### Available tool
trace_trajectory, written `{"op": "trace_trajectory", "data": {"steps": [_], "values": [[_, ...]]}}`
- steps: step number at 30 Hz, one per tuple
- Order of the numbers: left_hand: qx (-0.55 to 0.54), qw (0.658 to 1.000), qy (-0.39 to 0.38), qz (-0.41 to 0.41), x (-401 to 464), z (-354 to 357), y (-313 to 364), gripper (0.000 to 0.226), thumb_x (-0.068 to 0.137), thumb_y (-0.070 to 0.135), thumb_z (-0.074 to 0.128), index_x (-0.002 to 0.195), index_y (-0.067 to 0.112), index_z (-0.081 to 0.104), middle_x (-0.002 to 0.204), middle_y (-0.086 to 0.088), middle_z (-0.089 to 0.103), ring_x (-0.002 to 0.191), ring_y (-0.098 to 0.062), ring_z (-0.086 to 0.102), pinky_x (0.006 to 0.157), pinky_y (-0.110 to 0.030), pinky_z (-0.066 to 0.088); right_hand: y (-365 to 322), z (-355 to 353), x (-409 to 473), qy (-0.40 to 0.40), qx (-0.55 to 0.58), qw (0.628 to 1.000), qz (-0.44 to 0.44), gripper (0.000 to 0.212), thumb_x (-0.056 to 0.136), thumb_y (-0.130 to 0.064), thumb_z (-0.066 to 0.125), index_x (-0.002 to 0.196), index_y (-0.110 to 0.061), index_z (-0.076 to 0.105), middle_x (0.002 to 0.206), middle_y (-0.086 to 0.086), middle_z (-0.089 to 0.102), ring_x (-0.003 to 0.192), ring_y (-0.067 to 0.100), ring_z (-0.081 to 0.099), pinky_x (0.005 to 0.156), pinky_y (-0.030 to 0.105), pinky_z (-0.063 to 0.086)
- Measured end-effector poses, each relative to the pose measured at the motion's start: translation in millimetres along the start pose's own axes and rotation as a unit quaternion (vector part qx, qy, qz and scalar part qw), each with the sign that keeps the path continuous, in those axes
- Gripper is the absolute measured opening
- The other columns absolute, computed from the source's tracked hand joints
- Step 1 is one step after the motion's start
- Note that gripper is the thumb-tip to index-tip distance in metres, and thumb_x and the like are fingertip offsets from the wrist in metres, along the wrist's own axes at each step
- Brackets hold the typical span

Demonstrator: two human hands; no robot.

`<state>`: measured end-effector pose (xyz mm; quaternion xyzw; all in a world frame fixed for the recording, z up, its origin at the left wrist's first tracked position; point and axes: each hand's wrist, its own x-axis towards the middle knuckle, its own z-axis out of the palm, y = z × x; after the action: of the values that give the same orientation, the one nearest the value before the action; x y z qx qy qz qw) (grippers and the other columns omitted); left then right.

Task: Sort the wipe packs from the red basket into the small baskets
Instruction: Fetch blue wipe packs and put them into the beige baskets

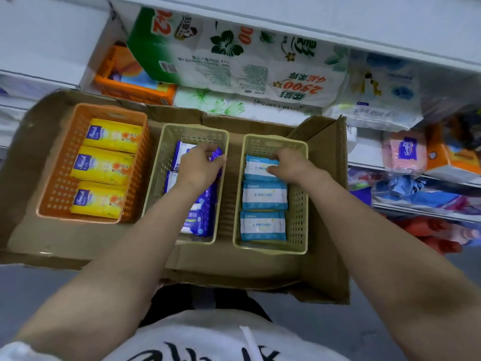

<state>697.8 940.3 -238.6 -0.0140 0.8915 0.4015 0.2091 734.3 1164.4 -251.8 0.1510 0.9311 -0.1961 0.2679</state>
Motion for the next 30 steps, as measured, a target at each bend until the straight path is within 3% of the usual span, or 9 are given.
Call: {"op": "trace_trajectory", "data": {"steps": [3,7,12,15,19,22,30], "values": [[0.063,0.995,0.031,0.066,-12,-50,-2,0.05,0.09,0.035,0.069,0.133,0.014,0.057,0.132,-0.009,0.062,0.121,-0.027,0.057,0.099,-0.035,0.044,-33,-40,-29,0.094,0.023,0.995,-0.034,0.053,0.093,-0.028,0.062,0.142,-0.016,0.045,0.138,0.011,0.056,0.125,0.028,0.053,0.097,0.034,0.045],[0.085,0.98,0.108,0.143,-33,-127,-14,0.051,0.086,0.033,0.072,0.132,0.016,0.057,0.128,-0.012,0.062,0.119,-0.03,0.056,0.098,-0.037,0.043,-94,-72,-80,0.224,0.022,0.969,-0.099,0.049,0.095,-0.033,0.062,0.141,-0.022,0.047,0.135,0.008,0.058,0.122,0.025,0.055,0.097,0.04,0.048],[0.11,0.947,0.165,0.253,-72,-238,-66,0.047,0.086,0.029,0.072,0.13,0.018,0.059,0.128,-0.006,0.06,0.119,-0.026,0.055,0.098,-0.037,0.042,-199,-47,-142,0.322,-0.012,0.932,-0.166,0.046,0.095,-0.038,0.06,0.139,-0.024,0.051,0.136,0.005,0.056,0.128,0.026,0.047,0.101,0.039,0.04],[0.15,0.938,0.157,0.269,-95,-310,-123,0.047,0.085,0.024,0.073,0.13,0.017,0.059,0.128,-0.008,0.059,0.118,-0.03,0.056,0.096,-0.041,0.047,-276,-5,-166,0.333,-0.005,0.924,-0.19,0.045,0.094,-0.037,0.06,0.136,-0.021,0.054,0.138,0.004,0.055,0.131,0.023,0.044,0.107,0.037,0.036],[0.192,0.943,0.167,0.216,-119,-395,-212,0.046,0.087,0.031,0.07,0.131,0.023,0.059,0.13,-0.001,0.059,0.115,-0.026,0.058,0.087,-0.037,0.048,-378,55,-173,0.305,0.008,0.925,-0.225,0.046,0.094,-0.039,0.06,0.137,-0.023,0.054,0.141,0.001,0.052,0.134,0.018,0.04,0.11,0.03,0.03],[0.197,0.951,0.162,0.175,-125,-450,-269,0.044,0.091,0.038,0.065,0.132,0.028,0.056,0.132,0.006,0.057,0.121,-0.02,0.054,0.091,-0.037,0.048,-449,88,-164,0.272,0.014,0.926,-0.26,0.047,0.096,-0.041,0.058,0.14,-0.025,0.051,0.146,-0.002,0.048,0.139,0.016,0.036,0.112,0.032,0.031],[0.182,0.955,0.194,0.132,-79,-582,-350,0.045,0.088,0.035,0.069,0.13,0.025,0.059,0.127,0.001,0.061,0.115,-0.023,0.058,0.09,-0.037,0.045,-605,113,-98,0.249,0.02,0.921,-0.3,0.044,0.094,-0.036,0.061,0.136,-0.023,0.054,0.138,-0.002,0.055,0.131,0.019,0.046,0.105,0.032,0.038]]}}
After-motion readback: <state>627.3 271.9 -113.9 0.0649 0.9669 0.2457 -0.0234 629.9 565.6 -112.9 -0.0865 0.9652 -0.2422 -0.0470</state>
